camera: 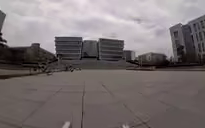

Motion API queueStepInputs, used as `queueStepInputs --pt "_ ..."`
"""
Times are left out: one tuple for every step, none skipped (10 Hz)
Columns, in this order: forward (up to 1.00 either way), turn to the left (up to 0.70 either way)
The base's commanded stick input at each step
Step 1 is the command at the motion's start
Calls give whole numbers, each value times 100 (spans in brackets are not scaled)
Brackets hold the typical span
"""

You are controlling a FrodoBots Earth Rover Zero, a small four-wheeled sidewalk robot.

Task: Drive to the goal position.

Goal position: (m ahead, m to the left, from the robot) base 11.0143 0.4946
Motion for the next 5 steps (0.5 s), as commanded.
queueStepInputs --pt "70 0" --pt "70 0" --pt "70 0" --pt "70 0" --pt "70 0"
